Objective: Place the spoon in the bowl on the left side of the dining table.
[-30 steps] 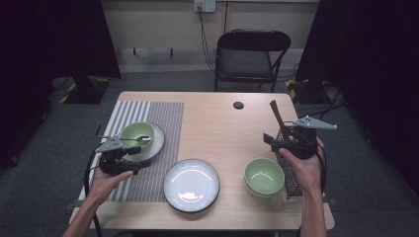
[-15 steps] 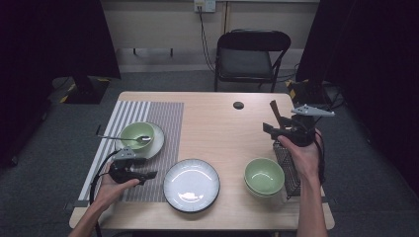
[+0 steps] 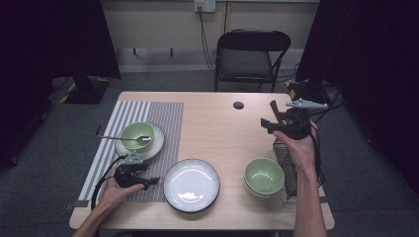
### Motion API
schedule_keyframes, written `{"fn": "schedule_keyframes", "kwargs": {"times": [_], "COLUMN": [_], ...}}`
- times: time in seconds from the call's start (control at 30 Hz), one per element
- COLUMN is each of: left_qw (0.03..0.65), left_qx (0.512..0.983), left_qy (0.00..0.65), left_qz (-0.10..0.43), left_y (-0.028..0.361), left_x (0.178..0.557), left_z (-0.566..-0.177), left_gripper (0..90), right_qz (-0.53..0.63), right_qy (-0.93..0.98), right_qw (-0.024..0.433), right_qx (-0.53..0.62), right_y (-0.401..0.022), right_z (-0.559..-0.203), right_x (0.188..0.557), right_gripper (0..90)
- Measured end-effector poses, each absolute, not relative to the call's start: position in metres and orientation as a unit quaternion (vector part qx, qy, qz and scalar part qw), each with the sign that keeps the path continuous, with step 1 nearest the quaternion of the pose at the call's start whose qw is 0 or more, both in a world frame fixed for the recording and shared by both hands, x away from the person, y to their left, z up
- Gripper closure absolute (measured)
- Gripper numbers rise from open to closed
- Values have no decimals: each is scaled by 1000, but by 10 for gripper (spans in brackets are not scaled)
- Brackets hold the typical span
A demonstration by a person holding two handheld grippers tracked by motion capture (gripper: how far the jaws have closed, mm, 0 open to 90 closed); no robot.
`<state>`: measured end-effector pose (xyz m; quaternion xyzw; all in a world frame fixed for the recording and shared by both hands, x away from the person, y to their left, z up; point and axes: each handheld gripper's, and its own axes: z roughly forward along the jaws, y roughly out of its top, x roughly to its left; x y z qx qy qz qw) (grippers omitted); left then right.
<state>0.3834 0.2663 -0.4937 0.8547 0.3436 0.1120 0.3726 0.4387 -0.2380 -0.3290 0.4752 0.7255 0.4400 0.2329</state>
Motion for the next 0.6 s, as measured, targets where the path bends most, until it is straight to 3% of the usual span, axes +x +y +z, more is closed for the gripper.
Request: {"fn": "schedule_keyframes", "kwargs": {"times": [0.17,0.3,0.6], "left_qw": [377,378,378], "left_qx": [853,852,851], "left_qy": [339,330,332], "left_qz": [122,152,152], "left_y": [267,264,264], "left_x": [382,377,376], "left_z": [-496,-500,-500], "left_gripper": [241,231,229], "right_qz": [445,441,434], "right_qy": [713,719,715], "right_qw": [240,234,239], "right_qx": [485,483,494], "right_y": [-241,-244,-246], "right_z": [-329,-330,-328], "right_x": [441,446,453], "right_gripper": [263,336,290]}}
